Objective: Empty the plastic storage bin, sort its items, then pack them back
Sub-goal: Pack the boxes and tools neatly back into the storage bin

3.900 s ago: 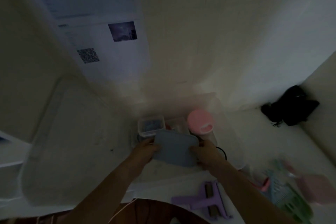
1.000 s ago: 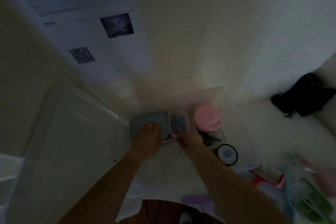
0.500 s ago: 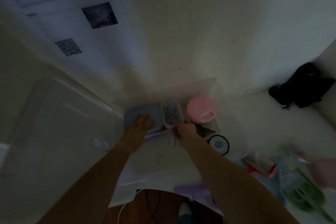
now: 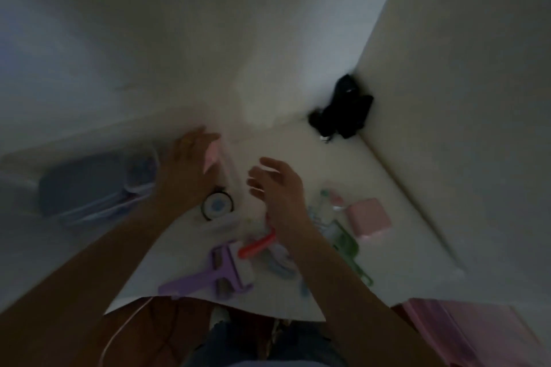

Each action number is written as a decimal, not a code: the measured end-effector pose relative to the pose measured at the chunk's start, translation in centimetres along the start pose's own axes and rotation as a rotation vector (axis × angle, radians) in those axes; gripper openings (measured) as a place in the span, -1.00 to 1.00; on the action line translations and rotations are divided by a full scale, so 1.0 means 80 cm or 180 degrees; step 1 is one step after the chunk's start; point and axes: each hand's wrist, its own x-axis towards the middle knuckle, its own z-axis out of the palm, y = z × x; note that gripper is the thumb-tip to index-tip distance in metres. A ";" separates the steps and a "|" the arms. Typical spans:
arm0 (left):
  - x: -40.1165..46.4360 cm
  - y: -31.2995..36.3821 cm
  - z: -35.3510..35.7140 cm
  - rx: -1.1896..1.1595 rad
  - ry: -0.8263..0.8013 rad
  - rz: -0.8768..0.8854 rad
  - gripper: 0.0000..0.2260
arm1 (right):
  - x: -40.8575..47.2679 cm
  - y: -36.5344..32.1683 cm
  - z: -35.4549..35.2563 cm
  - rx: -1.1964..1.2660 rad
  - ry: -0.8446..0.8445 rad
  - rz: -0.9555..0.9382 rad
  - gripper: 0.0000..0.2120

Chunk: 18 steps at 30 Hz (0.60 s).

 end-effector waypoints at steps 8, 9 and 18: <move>-0.034 0.193 0.130 -0.0355 -0.0837 0.0414 -0.51 | 0.036 0.014 -0.284 -0.2484 0.1575 0.0248 -0.50; -0.035 0.204 0.145 -0.0333 -0.0963 0.0409 -0.50 | 0.048 0.020 -0.304 -0.2889 0.1521 0.0419 -0.39; 0.013 0.252 0.278 0.0205 -0.2065 0.0007 -0.02 | 0.130 0.062 -0.355 -0.3779 0.0916 0.0908 0.15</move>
